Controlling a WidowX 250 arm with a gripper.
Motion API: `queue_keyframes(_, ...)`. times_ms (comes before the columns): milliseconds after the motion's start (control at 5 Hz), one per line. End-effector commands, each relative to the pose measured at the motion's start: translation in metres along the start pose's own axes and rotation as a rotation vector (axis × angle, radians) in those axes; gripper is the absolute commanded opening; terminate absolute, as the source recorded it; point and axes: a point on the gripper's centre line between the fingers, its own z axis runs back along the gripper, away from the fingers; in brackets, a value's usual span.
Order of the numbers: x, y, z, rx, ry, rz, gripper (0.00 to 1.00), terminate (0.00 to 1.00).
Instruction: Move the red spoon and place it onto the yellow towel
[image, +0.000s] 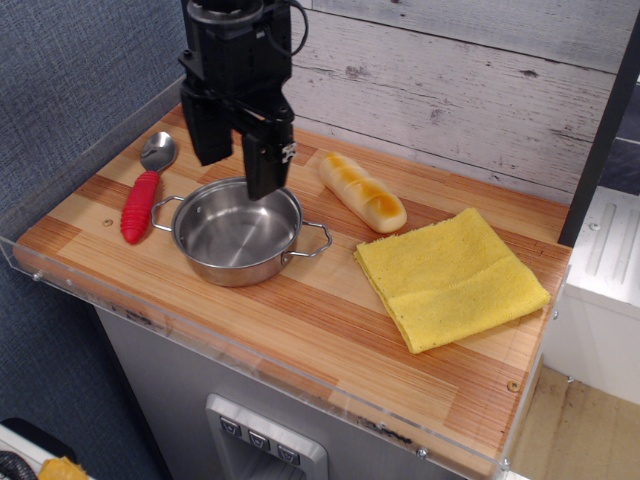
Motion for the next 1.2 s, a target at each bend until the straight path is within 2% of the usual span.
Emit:
queue_keyframes(0,-0.024,0.024,-0.002,0.049,0.043,0.145,1.00,0.00)
queue_keyframes(200,-0.030,0.041,-0.004,0.054,0.066,0.226,1.00,0.00)
queue_keyframes(400,-0.036,0.068,-0.004,0.058,0.057,0.349,1.00,0.00)
queue_keyframes(600,-0.033,0.095,-0.016,0.036,0.075,0.418,1.00,0.00)
queue_keyframes(800,-0.033,0.117,-0.026,-0.021,0.048,0.487,1.00,0.00)
queue_keyframes(1000,-0.023,0.119,-0.047,-0.033,0.091,0.452,1.00,0.00)
